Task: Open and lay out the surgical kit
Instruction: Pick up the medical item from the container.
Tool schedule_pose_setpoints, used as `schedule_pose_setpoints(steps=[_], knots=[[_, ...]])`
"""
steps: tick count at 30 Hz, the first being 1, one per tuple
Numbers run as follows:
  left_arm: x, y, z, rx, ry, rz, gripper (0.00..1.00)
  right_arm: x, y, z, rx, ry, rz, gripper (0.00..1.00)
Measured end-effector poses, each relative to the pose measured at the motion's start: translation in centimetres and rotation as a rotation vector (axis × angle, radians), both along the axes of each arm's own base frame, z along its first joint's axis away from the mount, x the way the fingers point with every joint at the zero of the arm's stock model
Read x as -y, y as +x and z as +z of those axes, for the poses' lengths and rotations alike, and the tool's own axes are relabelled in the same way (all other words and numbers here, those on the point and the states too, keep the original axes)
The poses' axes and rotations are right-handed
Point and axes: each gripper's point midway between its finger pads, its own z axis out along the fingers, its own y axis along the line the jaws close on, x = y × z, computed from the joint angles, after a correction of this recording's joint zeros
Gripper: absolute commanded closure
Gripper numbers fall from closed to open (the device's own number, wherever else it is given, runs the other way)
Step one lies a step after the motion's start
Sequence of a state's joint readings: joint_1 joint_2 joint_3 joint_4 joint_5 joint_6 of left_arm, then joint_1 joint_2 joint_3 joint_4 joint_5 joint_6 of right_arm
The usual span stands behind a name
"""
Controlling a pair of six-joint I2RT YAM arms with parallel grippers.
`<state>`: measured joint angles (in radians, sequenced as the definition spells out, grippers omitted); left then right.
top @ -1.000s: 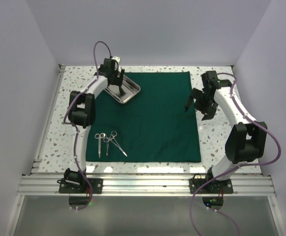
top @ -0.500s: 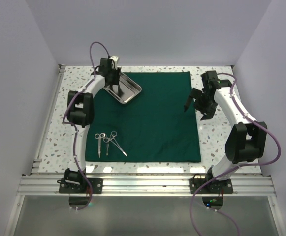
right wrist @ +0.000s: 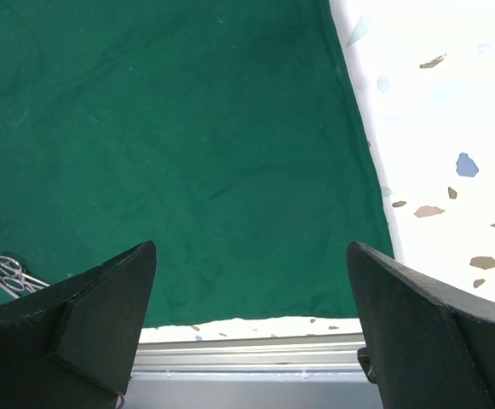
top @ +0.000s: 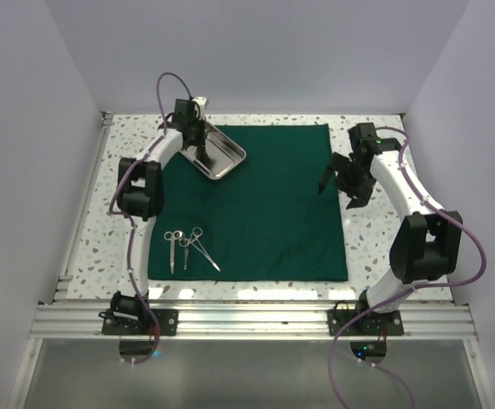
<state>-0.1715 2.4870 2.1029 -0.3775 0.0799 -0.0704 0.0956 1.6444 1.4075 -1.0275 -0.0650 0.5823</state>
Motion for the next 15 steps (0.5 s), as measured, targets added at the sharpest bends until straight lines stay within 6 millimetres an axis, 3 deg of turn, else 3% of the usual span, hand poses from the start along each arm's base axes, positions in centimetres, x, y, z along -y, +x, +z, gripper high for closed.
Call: schedule_pose_setpoints(steps=[2,15], knots=[[0.0,0.0,0.0,-0.001,0.001,0.0,1.0,-0.1,0.0,0.0,0.0,0.003,0.001,0.02],[0.5,0.0,1.0,0.004,-0.034,-0.006,1.0,-0.2,-0.3,0.1,0.004,0.012,-0.001,0.03]])
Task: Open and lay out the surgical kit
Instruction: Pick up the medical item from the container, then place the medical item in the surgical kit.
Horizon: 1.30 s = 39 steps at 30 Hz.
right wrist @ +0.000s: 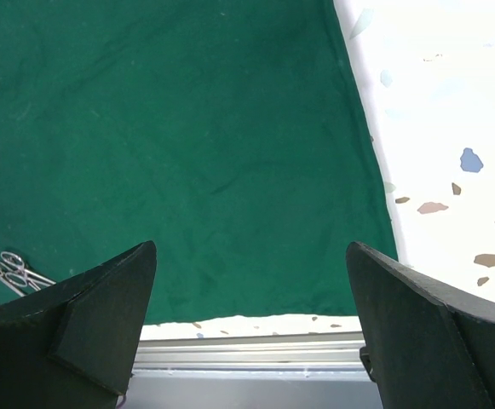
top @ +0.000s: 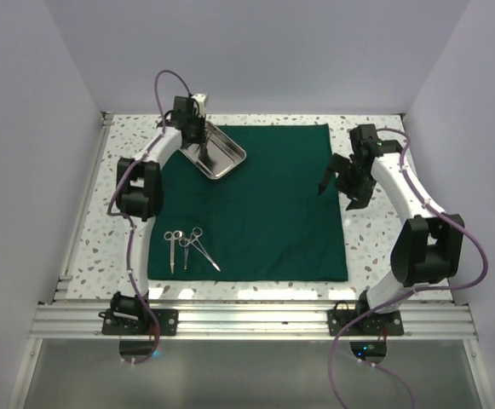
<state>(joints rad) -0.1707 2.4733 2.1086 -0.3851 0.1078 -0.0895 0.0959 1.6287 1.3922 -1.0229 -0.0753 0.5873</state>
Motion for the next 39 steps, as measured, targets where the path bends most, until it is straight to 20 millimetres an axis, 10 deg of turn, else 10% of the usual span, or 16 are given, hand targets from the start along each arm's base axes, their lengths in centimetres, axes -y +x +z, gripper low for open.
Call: schedule_pose_setpoints(steps=[12,20,25,34,39], knots=[[2.3,0.7,12.0,0.177,-0.272,-0.029,1.0,0.0,-0.5,1.2,0.037,0.007,0.003,0.03],[1.9,-3.2,10.6,0.053,-0.442,0.008,1.0,-0.2,-0.6,1.8,0.056,0.022,0.009,0.03],[3.8,-11.1,10.3,-0.049,-0.437,0.063,1.0,-0.5,-1.2,2.8,0.089,0.046,0.016,0.03],[15.0,-30.7,17.2,0.065,-0.665,-0.05,1.0,-1.3,-3.5,4.2,0.141,0.1,0.052,0.03],[16.7,-35.8,12.0,0.006,-0.725,0.05,1.0,-1.3,-5.5,4.8,0.176,0.109,0.072,0.04]])
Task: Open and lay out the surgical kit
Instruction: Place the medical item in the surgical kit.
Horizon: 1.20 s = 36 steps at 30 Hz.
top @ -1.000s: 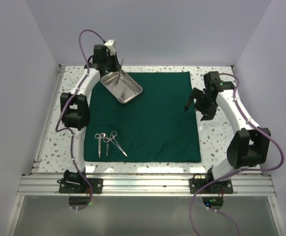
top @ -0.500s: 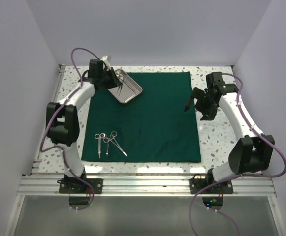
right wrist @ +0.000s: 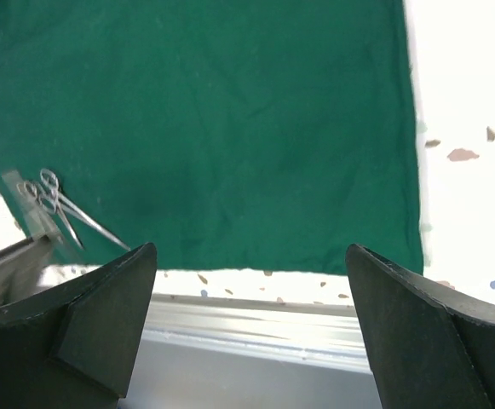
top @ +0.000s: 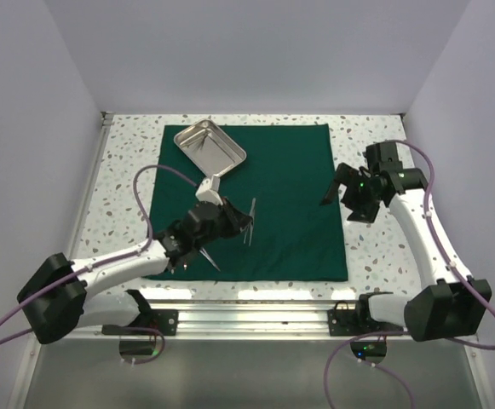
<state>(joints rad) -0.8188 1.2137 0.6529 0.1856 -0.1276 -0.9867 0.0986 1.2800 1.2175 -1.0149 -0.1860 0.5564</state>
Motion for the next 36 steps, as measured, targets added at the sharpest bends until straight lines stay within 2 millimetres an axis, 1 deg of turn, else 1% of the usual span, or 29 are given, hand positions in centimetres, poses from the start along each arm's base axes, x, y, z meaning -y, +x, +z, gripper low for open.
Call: schedule_pose_setpoints(steps=[2,4,7,9,13,15,19,20,22,23,25,26,28,29,30,31,33,36], knots=[[-0.6,-1.3,-3.1,-0.058,0.019,0.064,1.0,-0.3,-1.1,0.0,0.004,0.014,0.01,0.04],[-0.8,-2.3,-5.3,-0.103,0.025,0.121,1.0,-0.5,-2.1,-0.2,0.001,0.021,0.022,0.04],[-0.5,-3.2,-7.1,-0.142,0.013,0.178,1.0,-0.9,-3.2,-0.2,-0.006,0.03,0.039,0.04],[0.2,-3.6,-7.8,-0.157,0.0,0.199,1.0,-1.0,-3.4,-0.2,-0.001,0.031,0.046,0.04],[1.5,-4.6,-8.7,-0.182,0.007,0.199,1.0,-1.1,-3.8,0.1,0.011,0.032,0.055,0.03],[2.2,-4.6,-8.3,-0.193,0.012,0.204,1.0,-1.1,-3.9,0.2,0.014,0.032,0.057,0.03],[3.0,-3.8,-6.4,-0.19,0.004,0.229,1.0,-1.1,-3.9,0.2,0.017,0.031,0.056,0.03],[3.0,-3.7,-6.2,-0.191,0.008,0.233,0.97,-1.1,-3.9,0.2,0.017,0.031,0.056,0.02],[2.6,-3.8,-6.6,-0.2,0.03,0.241,0.9,-1.1,-3.9,0.2,0.018,0.03,0.056,0.02],[2.3,-4.0,-7.0,-0.21,0.054,0.246,0.83,-1.1,-3.9,0.2,0.018,0.029,0.056,0.02],[1.7,-4.2,-7.7,-0.224,0.097,0.256,0.72,-1.0,-3.9,0.2,0.019,0.023,0.053,0.02],[1.4,-4.2,-8.0,-0.231,0.123,0.264,0.57,-0.9,-3.9,0.2,0.019,0.017,0.051,0.02],[1.1,-4.2,-8.4,-0.237,0.16,0.268,0.41,-0.8,-3.9,0.1,0.02,0.012,0.051,0.02],[1.1,-4.2,-8.4,-0.239,0.173,0.27,0.27,-0.7,-3.8,0.1,0.021,0.008,0.052,0.01],[1.0,-4.2,-8.5,-0.24,0.19,0.268,0.11,-0.7,-3.8,0.1,0.021,0.005,0.051,0.01],[1.0,-4.2,-8.4,-0.238,0.209,0.265,0.01,-0.6,-3.8,0.0,0.021,0.003,0.051,0.01],[0.9,-4.0,-7.9,-0.233,0.237,0.259,0.0,-0.5,-3.9,-0.2,0.018,-0.007,0.049,0.01],[1.2,-3.0,-5.7,-0.187,0.292,0.224,0.0,-0.3,-3.9,-0.3,0.016,-0.018,0.048,0.01]])
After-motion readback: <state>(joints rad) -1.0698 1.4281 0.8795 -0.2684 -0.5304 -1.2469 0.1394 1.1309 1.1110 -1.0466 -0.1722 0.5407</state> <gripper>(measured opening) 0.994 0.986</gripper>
